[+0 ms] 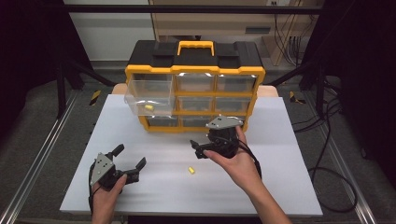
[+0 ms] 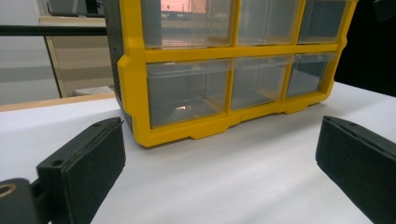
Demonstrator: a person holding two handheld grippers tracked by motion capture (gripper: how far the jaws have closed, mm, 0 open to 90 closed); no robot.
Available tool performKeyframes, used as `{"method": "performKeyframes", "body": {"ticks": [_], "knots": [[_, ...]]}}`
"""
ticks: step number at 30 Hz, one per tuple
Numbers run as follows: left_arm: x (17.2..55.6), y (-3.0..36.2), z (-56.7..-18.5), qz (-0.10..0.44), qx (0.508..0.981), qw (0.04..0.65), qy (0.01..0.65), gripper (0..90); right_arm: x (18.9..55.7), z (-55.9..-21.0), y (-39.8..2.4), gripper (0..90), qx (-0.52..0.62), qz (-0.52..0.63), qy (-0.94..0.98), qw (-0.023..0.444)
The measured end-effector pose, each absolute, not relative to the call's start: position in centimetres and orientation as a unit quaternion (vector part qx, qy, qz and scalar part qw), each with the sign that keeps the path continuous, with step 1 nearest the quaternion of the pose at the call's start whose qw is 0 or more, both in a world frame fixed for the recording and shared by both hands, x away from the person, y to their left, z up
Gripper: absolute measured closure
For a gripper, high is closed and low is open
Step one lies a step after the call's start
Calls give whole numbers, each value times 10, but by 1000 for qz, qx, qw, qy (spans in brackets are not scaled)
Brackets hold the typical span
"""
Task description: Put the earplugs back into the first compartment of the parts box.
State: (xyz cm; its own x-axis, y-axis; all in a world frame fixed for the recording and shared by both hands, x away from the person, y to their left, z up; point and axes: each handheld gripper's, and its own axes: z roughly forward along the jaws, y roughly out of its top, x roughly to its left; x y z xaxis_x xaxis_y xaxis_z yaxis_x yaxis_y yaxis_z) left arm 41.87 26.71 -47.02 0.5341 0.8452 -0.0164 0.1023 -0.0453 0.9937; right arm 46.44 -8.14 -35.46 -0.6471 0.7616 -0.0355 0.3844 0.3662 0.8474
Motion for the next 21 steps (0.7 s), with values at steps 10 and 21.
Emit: {"method": "performKeyframes", "body": {"ticks": [10,21], "knots": [[413,268,-469,325,650,580,368,13,467,-381,-82,73,366,414,809,203],[414,264,-470,323,660,572,364,13,464,-394,-79,83,381,412,808,181]]}}
